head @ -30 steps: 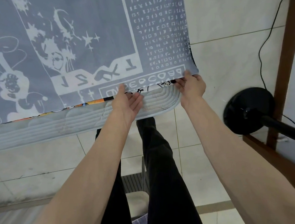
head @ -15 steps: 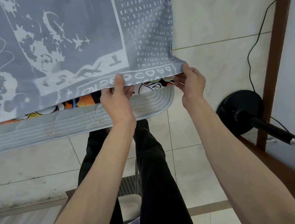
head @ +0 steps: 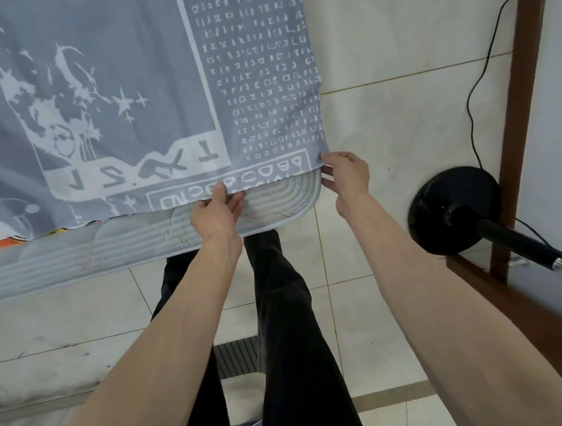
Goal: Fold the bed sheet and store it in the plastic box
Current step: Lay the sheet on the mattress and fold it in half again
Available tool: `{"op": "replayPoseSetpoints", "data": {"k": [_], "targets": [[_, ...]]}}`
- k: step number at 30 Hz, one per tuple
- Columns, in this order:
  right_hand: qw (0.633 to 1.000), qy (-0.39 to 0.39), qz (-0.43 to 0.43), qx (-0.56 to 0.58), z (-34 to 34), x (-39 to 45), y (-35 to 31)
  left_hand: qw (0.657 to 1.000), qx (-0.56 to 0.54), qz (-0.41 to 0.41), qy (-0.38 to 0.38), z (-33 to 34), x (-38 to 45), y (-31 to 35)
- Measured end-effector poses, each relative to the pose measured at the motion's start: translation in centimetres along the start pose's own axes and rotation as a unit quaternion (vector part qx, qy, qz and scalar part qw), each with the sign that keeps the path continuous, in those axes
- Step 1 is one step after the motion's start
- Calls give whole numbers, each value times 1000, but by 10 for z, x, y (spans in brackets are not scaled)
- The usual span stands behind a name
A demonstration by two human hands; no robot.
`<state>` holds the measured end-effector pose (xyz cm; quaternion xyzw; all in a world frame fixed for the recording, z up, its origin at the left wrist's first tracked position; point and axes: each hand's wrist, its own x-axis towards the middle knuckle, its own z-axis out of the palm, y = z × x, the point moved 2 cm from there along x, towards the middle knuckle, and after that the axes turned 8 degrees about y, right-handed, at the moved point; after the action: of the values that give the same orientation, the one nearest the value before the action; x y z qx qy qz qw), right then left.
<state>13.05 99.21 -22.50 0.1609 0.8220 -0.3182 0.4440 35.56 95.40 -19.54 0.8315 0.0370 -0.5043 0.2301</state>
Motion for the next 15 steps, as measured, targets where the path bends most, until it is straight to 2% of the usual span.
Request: {"op": "replayPoseSetpoints", "data": {"k": [4,10,15], "targets": [[998,-41,27,34,1,4,-4,1000,15,-8,18,2,3,4],[993,-101,51,9,0,16,-17,995,86,-42,35,8,9,7],[994,-92,62,19,-4,17,-21,993,96,-46,41,12,2,10]]}}
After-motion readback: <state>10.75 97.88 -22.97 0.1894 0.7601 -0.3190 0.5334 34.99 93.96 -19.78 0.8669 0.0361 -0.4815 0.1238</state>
